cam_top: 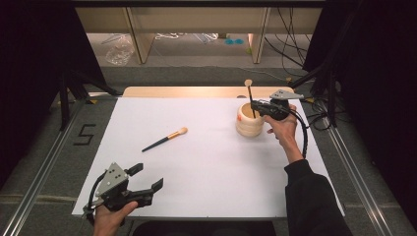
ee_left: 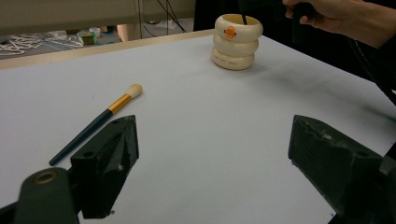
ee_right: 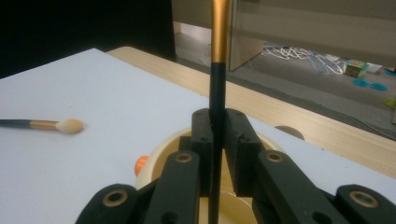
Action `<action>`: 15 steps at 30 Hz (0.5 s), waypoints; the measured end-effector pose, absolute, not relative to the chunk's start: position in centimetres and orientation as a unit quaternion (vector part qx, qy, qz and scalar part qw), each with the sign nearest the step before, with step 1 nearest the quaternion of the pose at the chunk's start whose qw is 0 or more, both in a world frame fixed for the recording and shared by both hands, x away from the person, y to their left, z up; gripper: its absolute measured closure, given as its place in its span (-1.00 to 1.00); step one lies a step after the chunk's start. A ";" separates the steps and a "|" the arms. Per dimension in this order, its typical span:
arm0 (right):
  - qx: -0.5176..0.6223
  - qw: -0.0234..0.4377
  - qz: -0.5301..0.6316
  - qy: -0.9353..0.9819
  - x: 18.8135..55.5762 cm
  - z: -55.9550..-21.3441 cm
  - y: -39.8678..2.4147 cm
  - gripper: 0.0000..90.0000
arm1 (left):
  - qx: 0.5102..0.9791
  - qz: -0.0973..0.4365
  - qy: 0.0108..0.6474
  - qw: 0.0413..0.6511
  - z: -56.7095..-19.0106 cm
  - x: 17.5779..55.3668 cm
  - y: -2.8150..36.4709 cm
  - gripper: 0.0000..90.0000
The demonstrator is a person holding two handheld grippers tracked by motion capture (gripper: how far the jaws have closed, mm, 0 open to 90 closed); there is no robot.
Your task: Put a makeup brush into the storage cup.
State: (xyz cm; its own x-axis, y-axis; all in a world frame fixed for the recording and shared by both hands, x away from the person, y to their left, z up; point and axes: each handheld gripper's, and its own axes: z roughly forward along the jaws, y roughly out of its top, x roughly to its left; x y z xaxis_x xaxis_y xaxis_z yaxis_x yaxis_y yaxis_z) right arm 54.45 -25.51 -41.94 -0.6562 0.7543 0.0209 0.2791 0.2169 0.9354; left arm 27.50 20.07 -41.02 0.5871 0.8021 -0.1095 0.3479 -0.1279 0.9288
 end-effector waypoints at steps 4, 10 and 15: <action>0.353 0.225 0.517 0.747 54.4 -42.2 -25.6 0.85 | 0.719 0.216 0.400 0.526 -41.0 27.5 20.1 -0.65; 0.364 0.218 0.514 0.746 54.4 -42.6 -26.0 0.85 | 0.719 0.216 0.400 0.527 -41.0 27.5 20.1 -0.65; 0.363 0.220 0.512 0.747 54.4 -42.6 -26.0 0.85 | 0.719 0.216 0.400 0.526 -41.0 27.5 20.1 -0.65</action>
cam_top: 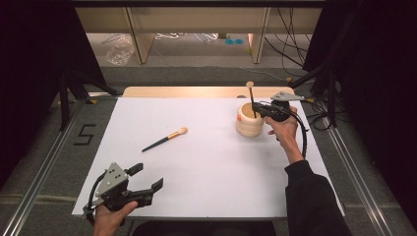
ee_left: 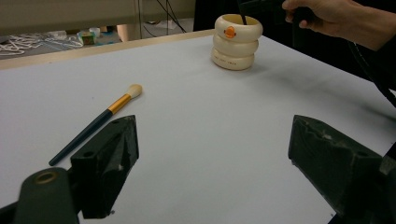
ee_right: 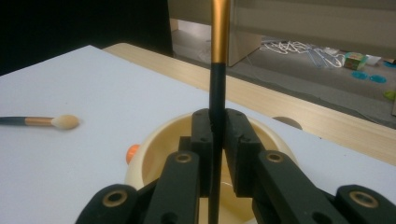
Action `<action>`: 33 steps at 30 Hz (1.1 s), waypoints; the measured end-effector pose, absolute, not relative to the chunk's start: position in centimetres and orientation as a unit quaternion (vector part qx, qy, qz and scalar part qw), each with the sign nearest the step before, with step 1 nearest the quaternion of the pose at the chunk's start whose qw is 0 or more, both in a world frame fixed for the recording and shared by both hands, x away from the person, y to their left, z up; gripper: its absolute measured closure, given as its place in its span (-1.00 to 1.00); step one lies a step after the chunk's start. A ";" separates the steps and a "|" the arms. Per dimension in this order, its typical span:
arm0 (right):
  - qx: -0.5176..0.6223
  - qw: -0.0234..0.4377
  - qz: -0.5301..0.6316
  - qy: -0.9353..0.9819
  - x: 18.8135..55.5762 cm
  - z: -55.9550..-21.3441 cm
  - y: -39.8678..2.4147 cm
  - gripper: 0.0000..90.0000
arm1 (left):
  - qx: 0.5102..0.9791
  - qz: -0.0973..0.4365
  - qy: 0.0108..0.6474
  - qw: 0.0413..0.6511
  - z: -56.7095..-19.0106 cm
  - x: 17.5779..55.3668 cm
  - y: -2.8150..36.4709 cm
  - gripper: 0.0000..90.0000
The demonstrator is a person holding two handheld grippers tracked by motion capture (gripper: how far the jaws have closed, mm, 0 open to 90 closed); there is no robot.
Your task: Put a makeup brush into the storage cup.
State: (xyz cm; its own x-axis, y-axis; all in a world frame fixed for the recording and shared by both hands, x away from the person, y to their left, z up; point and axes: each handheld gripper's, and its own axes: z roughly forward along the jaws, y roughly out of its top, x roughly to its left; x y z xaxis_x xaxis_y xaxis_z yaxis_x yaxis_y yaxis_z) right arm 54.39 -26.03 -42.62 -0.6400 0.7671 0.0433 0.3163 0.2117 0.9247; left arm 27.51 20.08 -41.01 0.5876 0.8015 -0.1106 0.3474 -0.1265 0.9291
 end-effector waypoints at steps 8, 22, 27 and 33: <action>0.365 0.222 0.506 0.749 54.4 -42.8 -25.9 0.85 | 0.719 0.216 0.400 0.527 -41.0 27.5 20.1 -0.65; 0.370 0.230 0.506 0.745 54.1 -42.3 -25.9 0.46 | 0.718 0.216 0.400 0.527 -41.0 27.5 20.1 -0.65; 0.377 0.232 0.500 0.744 53.7 -41.7 -26.1 0.19 | 0.718 0.216 0.400 0.527 -41.0 27.5 20.1 -0.65; 0.389 0.242 0.501 0.734 52.7 -40.5 -26.4 -0.19 | 0.718 0.216 0.400 0.527 -41.0 27.5 20.1 -0.65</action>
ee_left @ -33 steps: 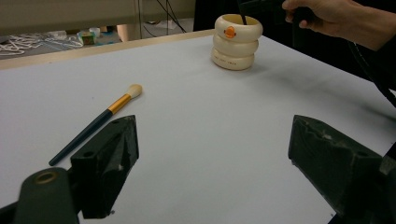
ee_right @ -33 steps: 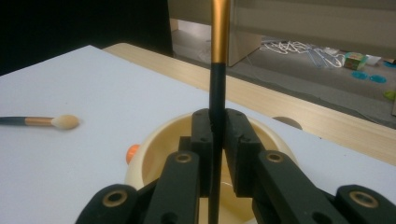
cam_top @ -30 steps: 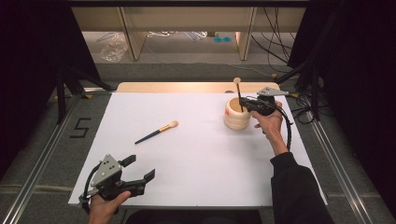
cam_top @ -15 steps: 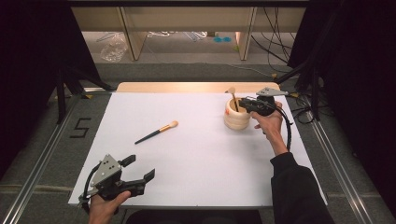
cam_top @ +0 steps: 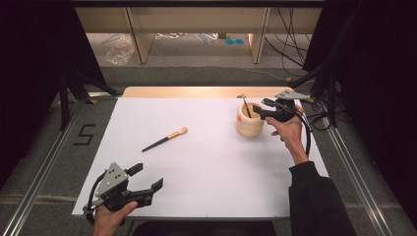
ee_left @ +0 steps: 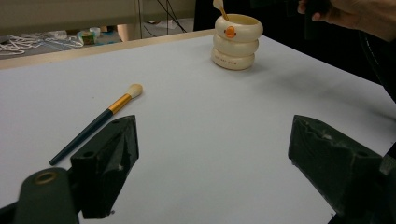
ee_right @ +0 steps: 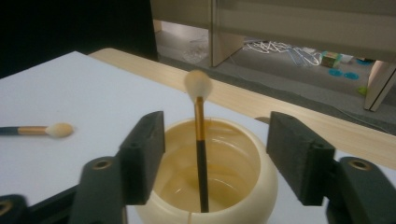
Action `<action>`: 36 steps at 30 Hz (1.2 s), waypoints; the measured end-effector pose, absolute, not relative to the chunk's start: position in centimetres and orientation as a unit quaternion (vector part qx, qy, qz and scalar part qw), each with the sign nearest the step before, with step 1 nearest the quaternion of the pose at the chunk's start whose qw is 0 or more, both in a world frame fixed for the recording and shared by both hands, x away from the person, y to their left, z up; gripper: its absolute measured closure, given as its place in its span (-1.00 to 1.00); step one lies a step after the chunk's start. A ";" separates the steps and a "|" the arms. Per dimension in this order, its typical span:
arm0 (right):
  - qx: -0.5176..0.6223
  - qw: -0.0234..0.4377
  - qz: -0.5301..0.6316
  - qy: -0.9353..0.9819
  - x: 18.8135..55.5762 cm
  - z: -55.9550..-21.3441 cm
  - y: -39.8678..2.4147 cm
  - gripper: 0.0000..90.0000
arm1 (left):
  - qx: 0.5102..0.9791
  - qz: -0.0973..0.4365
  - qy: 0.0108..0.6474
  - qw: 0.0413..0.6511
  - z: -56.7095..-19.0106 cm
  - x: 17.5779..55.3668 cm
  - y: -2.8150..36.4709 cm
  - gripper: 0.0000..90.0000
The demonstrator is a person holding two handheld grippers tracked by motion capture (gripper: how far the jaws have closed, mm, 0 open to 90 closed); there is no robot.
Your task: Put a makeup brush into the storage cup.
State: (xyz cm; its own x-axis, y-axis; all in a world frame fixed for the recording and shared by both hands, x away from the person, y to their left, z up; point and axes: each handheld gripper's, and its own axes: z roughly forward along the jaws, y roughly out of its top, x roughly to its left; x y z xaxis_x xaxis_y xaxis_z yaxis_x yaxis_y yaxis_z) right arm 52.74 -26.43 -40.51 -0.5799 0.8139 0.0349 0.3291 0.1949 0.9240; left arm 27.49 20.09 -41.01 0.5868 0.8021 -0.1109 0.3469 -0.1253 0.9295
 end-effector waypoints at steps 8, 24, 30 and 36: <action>0.396 0.247 0.504 0.727 51.1 -39.3 -26.4 -0.51 | 0.718 0.215 0.401 0.527 -41.0 27.5 20.1 -0.65; 0.381 0.258 0.503 0.732 48.2 -38.6 -25.8 -0.63 | 0.716 0.217 0.407 0.525 -41.0 27.7 20.2 -0.65; 0.371 0.242 0.514 0.734 46.8 -38.5 -25.5 -0.63 | 0.716 0.217 0.407 0.523 -41.1 27.7 20.2 -0.65; 0.356 0.245 0.521 0.736 45.5 -38.1 -25.0 -0.63 | 0.716 0.216 0.410 0.522 -41.1 27.7 20.2 -0.65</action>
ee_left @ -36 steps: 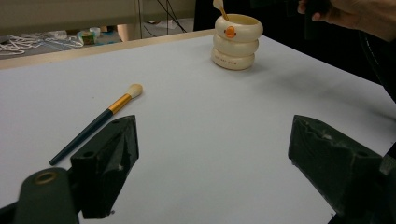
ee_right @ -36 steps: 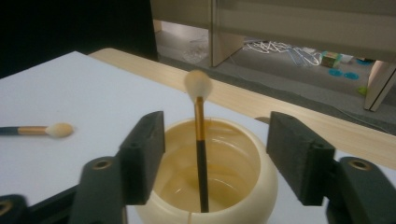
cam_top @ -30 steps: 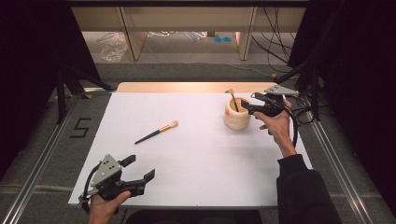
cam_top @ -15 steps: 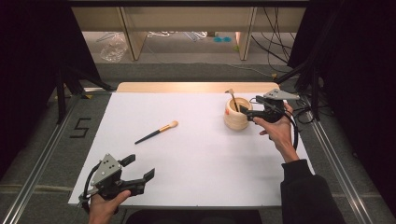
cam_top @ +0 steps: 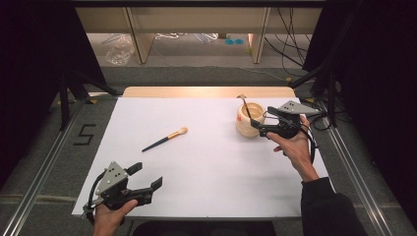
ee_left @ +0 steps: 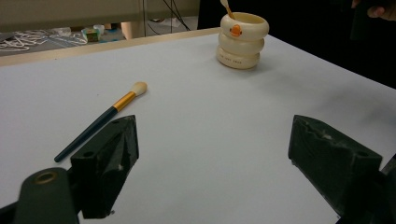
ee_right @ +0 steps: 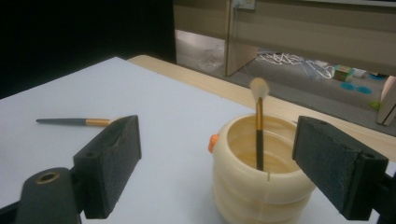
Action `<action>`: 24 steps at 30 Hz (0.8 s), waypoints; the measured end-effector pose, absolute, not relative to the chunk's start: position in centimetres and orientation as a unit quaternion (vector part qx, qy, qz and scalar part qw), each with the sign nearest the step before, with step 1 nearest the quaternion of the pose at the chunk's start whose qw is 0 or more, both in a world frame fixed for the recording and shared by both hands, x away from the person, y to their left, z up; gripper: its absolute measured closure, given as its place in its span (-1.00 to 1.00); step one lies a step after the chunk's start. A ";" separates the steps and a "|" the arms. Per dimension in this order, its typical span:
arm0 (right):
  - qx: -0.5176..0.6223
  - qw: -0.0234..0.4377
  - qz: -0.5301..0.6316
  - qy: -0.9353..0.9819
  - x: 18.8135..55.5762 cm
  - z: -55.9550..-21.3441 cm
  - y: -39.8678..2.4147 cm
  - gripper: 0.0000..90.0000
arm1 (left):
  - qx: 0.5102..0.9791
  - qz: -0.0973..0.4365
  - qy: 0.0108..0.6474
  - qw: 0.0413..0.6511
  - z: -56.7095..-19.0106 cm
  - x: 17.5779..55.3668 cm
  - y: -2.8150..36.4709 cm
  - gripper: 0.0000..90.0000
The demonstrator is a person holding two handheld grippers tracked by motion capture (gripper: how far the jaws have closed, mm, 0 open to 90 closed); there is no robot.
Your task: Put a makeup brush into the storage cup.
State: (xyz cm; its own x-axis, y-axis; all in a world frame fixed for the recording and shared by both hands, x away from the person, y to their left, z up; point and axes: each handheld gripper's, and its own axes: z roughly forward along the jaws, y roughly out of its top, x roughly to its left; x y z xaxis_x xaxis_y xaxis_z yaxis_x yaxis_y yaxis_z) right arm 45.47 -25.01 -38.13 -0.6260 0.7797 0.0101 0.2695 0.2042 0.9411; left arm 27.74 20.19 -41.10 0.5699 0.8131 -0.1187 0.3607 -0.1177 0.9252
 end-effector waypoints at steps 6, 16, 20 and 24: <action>0.353 0.239 0.515 0.743 44.3 -38.5 -24.8 -0.64 | 0.712 0.214 0.415 0.523 -41.1 27.7 20.2 -0.65; 0.348 0.234 0.516 0.748 42.3 -39.1 -25.1 -0.64 | 0.710 0.211 0.418 0.526 -41.1 27.7 20.1 -0.65; 0.344 0.230 0.519 0.748 41.7 -39.6 -25.0 -0.64 | 0.711 0.213 0.417 0.524 -41.1 27.7 20.1 -0.65; 0.344 0.225 0.516 0.752 41.1 -39.9 -24.8 -0.64 | 0.711 0.211 0.418 0.526 -41.1 27.7 20.1 -0.65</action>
State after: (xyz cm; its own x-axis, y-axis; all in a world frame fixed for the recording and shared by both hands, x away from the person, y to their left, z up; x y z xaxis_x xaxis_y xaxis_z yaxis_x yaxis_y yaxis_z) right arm 41.12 -24.80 -39.91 -0.6618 0.7495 0.0167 0.2850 0.2310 0.9303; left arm 27.69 20.13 -41.13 0.5624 0.8149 -0.1398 0.3724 -0.0987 0.9228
